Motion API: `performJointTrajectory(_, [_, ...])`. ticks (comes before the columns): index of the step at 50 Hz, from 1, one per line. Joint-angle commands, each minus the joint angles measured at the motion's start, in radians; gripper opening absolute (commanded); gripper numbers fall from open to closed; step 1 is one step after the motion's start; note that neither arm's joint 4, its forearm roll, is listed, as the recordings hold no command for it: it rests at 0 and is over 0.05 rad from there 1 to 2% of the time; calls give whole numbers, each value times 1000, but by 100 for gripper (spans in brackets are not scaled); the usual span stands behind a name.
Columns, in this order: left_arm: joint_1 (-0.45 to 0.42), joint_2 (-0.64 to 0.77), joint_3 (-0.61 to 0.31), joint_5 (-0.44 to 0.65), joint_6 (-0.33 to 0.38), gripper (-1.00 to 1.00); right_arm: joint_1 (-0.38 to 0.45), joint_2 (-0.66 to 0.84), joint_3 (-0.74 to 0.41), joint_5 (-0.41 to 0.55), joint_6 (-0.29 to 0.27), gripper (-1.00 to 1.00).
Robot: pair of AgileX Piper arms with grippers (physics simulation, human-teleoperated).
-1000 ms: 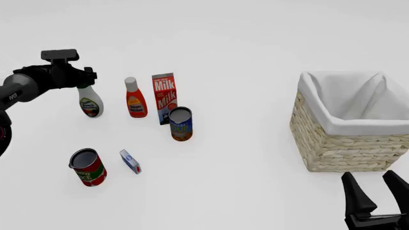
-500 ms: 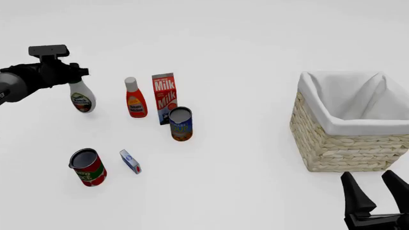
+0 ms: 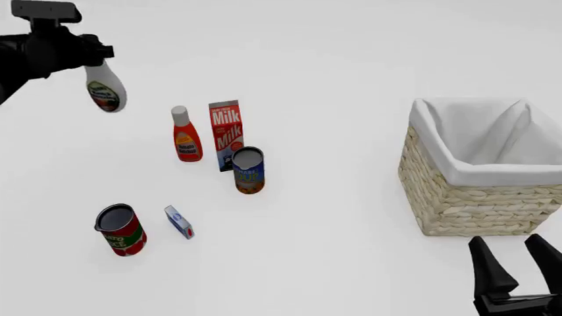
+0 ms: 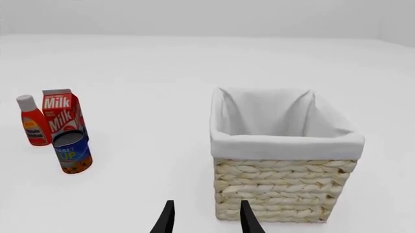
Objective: Pick the salad dressing and place it in the basket.
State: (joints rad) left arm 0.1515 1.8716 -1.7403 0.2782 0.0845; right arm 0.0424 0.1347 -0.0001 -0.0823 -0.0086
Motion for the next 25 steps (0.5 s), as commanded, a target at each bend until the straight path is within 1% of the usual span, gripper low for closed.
performJointTrajectory(1, [-98, -137, -2, 51, 57, -100, 5, -8, 0, -3, -2, 100])
performJointTrajectory(2, [-98, -137, -1, 51, 57, -100, 5, -8, 0, -3, -2, 100])
performJointTrajectory(6, [-156, -189, 11, 65, 67, -100, 8, -9, 0, -5, -4, 100])
performJointTrajectory(8, [-186, -206, 13, 77, 57, -100, 9, -8, 0, -8, -4, 100])
performJointTrajectory(9, [-206, -224, 25, 76, 69, -100, 10, -8, 0, -9, -3, 100])
performJointTrajectory(13, [-267, -267, 47, 79, 69, -100, 13, -10, 0, -10, -3, 100])
performJointTrajectory(14, [-284, -278, 57, 78, 79, -100, 13, -12, 0, -8, -1, 100])
performJointTrajectory(16, [-294, -287, 65, 77, 80, -100, 13, -16, 0, -5, -2, 100])
performJointTrajectory(23, [-410, -346, 113, 88, 81, -100, 11, -39, 0, 17, 1, 100])
performJointTrajectory(25, [-422, -352, 122, 84, 90, -100, 11, -43, 0, 20, 1, 100])
